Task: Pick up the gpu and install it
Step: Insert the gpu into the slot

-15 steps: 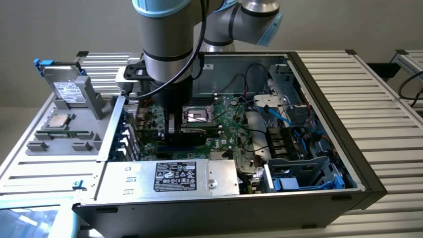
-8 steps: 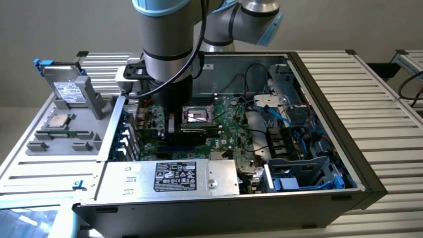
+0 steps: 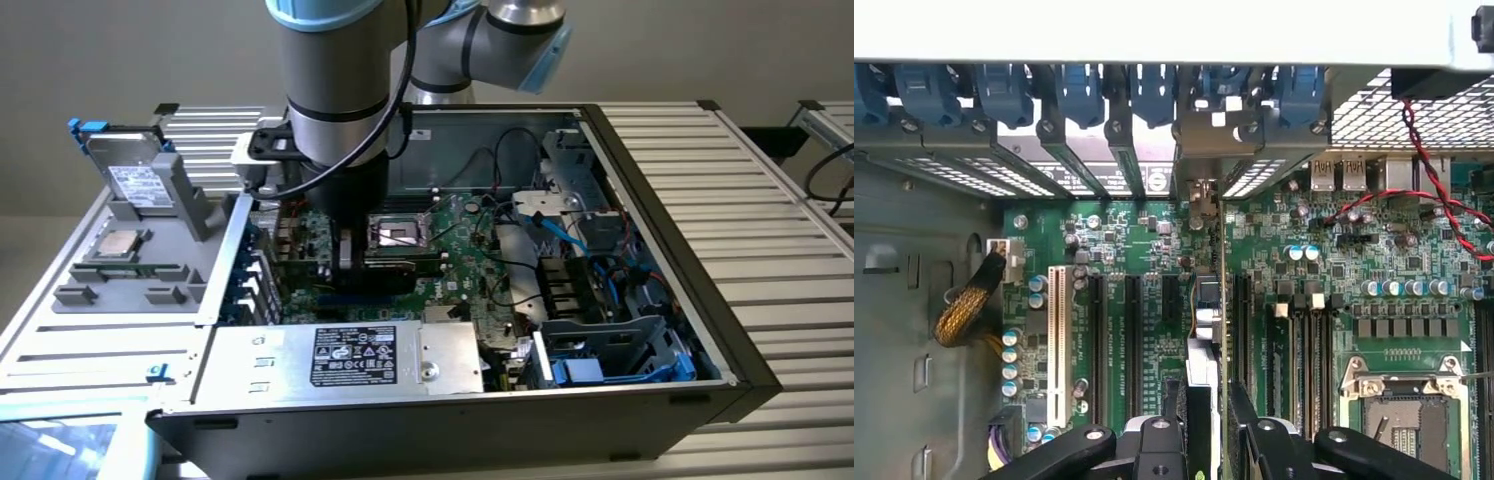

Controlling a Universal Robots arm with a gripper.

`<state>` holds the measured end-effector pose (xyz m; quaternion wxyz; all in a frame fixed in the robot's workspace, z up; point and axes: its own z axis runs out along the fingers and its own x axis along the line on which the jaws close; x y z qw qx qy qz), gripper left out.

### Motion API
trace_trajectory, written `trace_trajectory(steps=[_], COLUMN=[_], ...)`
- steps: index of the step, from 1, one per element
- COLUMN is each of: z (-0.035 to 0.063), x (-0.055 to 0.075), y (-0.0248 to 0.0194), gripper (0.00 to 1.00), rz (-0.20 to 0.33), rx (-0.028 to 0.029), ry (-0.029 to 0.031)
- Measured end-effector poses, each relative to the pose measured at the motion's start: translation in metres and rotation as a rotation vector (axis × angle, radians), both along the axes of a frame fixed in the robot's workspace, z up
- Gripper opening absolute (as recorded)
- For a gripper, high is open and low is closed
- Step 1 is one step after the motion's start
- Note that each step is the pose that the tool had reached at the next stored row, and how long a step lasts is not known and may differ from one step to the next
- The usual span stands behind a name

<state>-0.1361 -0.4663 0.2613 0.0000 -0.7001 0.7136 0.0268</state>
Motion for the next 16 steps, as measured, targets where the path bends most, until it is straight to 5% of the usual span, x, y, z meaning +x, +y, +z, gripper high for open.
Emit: trace_trajectory(steps=[16], z=[-0.0013], x=[-0.0029], y=[0.0009], gripper=[0.28], rz=[-0.003], rx=[0.0], ry=[0.0007])
